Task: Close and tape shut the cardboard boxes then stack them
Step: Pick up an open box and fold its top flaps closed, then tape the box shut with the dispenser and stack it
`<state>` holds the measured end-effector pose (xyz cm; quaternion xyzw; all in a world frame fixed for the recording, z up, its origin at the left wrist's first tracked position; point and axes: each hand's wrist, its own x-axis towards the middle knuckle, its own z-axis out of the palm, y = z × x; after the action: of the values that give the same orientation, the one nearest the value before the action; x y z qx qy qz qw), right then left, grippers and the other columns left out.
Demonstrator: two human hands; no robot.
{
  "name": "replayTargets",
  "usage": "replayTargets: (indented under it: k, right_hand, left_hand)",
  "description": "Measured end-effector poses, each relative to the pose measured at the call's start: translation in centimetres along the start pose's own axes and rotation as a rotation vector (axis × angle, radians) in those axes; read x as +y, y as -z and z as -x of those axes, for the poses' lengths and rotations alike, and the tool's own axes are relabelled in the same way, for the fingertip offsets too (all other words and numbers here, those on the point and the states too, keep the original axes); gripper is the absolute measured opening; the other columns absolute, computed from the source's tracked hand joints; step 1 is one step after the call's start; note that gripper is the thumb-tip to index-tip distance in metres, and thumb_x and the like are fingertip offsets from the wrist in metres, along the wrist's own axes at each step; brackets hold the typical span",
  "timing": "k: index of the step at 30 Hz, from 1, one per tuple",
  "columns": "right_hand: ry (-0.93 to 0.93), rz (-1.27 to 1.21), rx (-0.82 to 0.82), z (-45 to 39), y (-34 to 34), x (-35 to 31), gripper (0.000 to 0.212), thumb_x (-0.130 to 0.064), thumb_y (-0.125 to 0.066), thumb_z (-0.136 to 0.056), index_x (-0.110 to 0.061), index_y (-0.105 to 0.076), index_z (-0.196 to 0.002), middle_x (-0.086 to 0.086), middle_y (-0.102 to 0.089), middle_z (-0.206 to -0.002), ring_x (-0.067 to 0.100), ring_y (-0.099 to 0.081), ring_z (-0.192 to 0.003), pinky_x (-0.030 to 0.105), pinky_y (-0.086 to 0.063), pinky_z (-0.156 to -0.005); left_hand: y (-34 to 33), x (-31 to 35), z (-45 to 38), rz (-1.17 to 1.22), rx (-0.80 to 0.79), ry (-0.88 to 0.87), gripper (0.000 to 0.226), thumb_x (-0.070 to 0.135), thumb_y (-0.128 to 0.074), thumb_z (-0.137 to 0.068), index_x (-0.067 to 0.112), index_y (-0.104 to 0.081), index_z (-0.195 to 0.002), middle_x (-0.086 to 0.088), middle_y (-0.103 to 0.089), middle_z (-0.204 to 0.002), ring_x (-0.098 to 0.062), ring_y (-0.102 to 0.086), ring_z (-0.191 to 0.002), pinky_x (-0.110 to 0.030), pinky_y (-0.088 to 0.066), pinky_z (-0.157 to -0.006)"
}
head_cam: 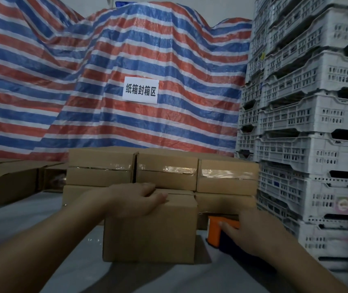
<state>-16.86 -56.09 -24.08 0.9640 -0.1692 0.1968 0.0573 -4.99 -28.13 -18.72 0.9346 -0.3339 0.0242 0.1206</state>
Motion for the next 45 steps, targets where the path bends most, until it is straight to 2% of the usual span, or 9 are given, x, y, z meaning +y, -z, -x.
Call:
replayTargets:
  k: [11,15,19,22,25,29,32,35,45]
  right_hand:
    - [-0.08,-0.086,0.216,0.3,-2.5,0.8,0.062,-0.084,-0.032,-0.086,-0.027,-0.054,-0.078,-0.008,-0.057,-0.071,0.009,-0.059,-0.067,0.026,-0.041,-0.054]
    - [-0.151,-0.606,0.247,-2.6,2.0,1.0,0.078,-0.084,-0.038,-0.081,-0.014,-0.068,-0.063,0.004,-0.064,-0.055,0.019,-0.063,-0.052,0.027,-0.039,-0.049]
    - [-0.043,-0.915,0.304,-5.7,7.8,-2.0,0.072,-0.081,-0.042,-0.082,-0.022,-0.066,-0.049,-0.004,-0.057,-0.044,0.011,-0.053,-0.039,0.028,-0.036,-0.052]
    - [0.007,-1.048,0.164,-8.5,10.9,-5.2,0.07,-0.076,-0.047,-0.088,-0.012,-0.071,-0.079,0.007,-0.067,-0.061,0.018,-0.063,-0.054,0.034,-0.05,-0.062]
    - [0.126,-1.127,-0.072,-9.8,11.9,-8.4,0.065,-0.067,-0.048,-0.094,-0.007,-0.071,-0.104,0.013,-0.072,-0.08,0.026,-0.067,-0.073,0.043,-0.056,-0.084]
    - [0.221,-1.092,-0.266,-10.7,11.1,-9.8,0.052,-0.058,-0.049,-0.099,-0.01,-0.067,-0.109,0.003,-0.068,-0.071,0.013,-0.063,-0.057,0.028,-0.052,-0.067]
    - [0.248,-1.06,-0.299,-11.1,11.0,-9.8,0.059,-0.06,-0.05,-0.098,-0.007,-0.065,-0.12,0.01,-0.07,-0.084,0.02,-0.064,-0.069,0.035,-0.052,-0.078]
    - [0.28,-0.997,-0.309,-11.1,11.4,-10.3,0.057,-0.063,-0.048,-0.097,-0.013,-0.065,-0.118,0.008,-0.072,-0.085,0.019,-0.065,-0.07,0.036,-0.051,-0.08]
    - [0.285,-1.054,-0.321,-10.9,11.4,-10.3,0.051,-0.054,-0.048,-0.101,-0.008,-0.068,-0.11,0.005,-0.074,-0.077,0.013,-0.067,-0.063,0.026,-0.054,-0.07]
  left_hand:
    - [0.2,0.6,0.7,0.023,0.021,0.005,0.062,0.066,-0.022,-0.097,0.036,-0.03,-0.15,0.006,-0.035,-0.155,-0.014,-0.035,-0.138,-0.03,-0.026,-0.097]
    - [0.4,0.2,0.7,0.108,0.016,0.047,0.063,0.067,-0.015,-0.097,0.038,-0.024,-0.152,0.009,-0.026,-0.159,-0.014,-0.025,-0.145,-0.035,-0.019,-0.112]
    - [0.7,0.4,0.8,0.298,0.002,0.077,0.06,0.064,-0.015,-0.098,0.035,-0.049,-0.138,0.003,-0.052,-0.142,-0.015,-0.046,-0.13,-0.036,-0.03,-0.106]
    - [1.0,0.4,1.2,0.468,0.016,0.094,0.056,0.06,-0.017,-0.1,0.033,-0.065,-0.11,0.008,-0.065,-0.113,-0.007,-0.057,-0.106,-0.03,-0.037,-0.092]
    - [1.0,-0.1,1.1,0.585,0.059,0.061,0.056,0.051,-0.017,-0.103,0.027,-0.063,-0.123,0.003,-0.065,-0.121,-0.011,-0.059,-0.109,-0.032,-0.038,-0.102]
    - [0.4,-0.2,0.8,0.712,0.27,0.139,0.049,0.036,-0.026,-0.104,0.01,-0.067,-0.111,-0.011,-0.07,-0.099,-0.02,-0.061,-0.085,-0.038,-0.048,-0.092]
    - [0.9,0.1,0.3,0.982,0.369,0.241,0.048,0.029,-0.028,-0.104,0.005,-0.07,-0.101,-0.016,-0.073,-0.098,-0.018,-0.065,-0.077,-0.024,-0.051,-0.067]
    - [2.1,-0.1,-0.1,1.343,0.306,0.263,0.065,0.038,-0.02,-0.106,-0.002,-0.07,-0.096,-0.018,-0.075,-0.091,-0.023,-0.07,-0.084,-0.029,-0.054,-0.073]
    - [3.0,-0.4,-0.3,1.367,0.359,0.293,0.023,0.028,-0.055,-0.094,0.01,-0.068,-0.088,-0.001,-0.072,-0.068,-0.012,-0.063,-0.05,-0.022,-0.045,-0.049]
